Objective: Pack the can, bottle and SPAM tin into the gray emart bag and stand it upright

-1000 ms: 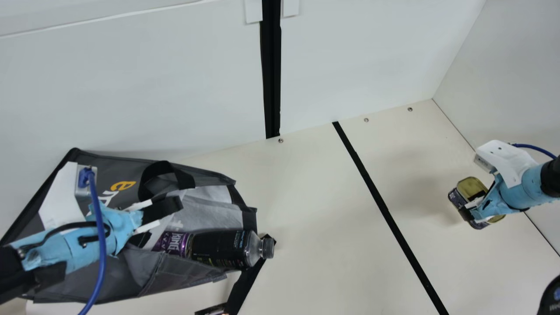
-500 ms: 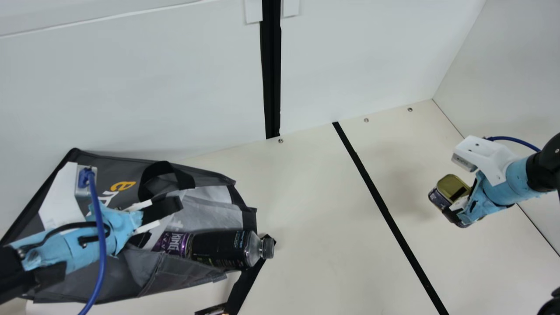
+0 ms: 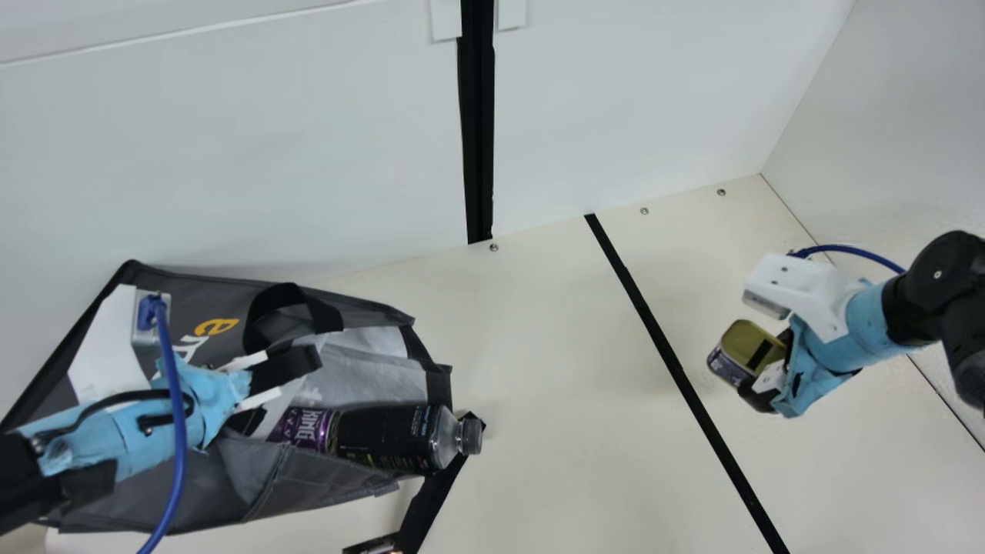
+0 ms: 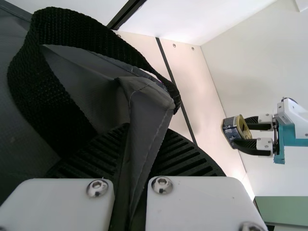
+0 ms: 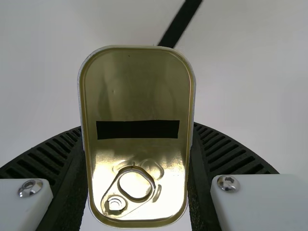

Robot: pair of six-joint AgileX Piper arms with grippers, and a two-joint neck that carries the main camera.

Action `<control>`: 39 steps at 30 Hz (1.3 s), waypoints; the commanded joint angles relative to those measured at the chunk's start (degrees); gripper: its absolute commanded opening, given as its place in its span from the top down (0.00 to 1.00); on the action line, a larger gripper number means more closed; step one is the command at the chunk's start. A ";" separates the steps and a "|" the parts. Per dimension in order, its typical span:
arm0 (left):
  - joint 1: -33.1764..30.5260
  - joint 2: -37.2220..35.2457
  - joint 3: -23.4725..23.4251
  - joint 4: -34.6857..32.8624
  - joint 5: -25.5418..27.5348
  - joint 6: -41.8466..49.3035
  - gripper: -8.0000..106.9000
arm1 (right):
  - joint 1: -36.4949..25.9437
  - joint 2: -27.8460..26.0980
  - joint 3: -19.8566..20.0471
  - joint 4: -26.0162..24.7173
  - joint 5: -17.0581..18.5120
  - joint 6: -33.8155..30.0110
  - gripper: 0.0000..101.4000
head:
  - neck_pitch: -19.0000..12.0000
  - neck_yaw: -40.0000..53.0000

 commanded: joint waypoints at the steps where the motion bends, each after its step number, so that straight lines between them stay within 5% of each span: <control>1: 0.00 0.00 0.00 0.00 0.00 0.00 1.00 | 1.53 -0.80 0.98 0.05 -0.08 -0.24 1.00 | -1.21 -0.14; 39: 0.00 0.00 0.00 0.00 0.00 0.00 1.00 | 33.57 -12.11 11.99 4.22 -0.08 5.33 1.00 | -1.21 -0.14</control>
